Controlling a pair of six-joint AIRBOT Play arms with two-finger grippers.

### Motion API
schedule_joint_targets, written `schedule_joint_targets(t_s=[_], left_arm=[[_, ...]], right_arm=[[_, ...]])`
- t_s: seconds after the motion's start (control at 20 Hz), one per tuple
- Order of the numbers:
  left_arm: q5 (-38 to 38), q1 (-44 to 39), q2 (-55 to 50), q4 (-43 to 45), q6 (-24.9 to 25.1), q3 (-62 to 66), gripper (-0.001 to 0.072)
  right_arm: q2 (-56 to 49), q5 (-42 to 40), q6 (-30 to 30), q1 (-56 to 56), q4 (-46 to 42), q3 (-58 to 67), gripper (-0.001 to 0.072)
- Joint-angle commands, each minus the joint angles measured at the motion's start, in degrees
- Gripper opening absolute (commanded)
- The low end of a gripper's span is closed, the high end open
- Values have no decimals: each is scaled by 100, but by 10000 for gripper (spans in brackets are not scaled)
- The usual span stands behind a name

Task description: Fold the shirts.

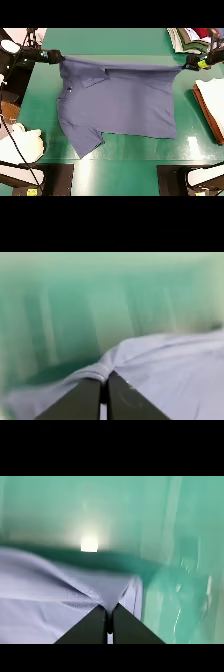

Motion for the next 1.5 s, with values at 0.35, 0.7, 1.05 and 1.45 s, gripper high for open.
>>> schedule_joint_targets(t_s=[0.35,0.7,1.05,1.45], left_arm=[[-697,42,-35,1084,111,-1067,24],[-1202,72,-31,1652,-535,-1119,589],[-2295,442,870,1950,-1187,-1373,609],[-2081,450,3403,1220,-1738,-5071,609]], right_arm=[[632,-931,138,518,-11,-2588,16],[638,-461,136,584,20,-2494,156],[1204,1185,103,-127,22,-2437,427],[2942,339,103,-448,39,-4325,427]])
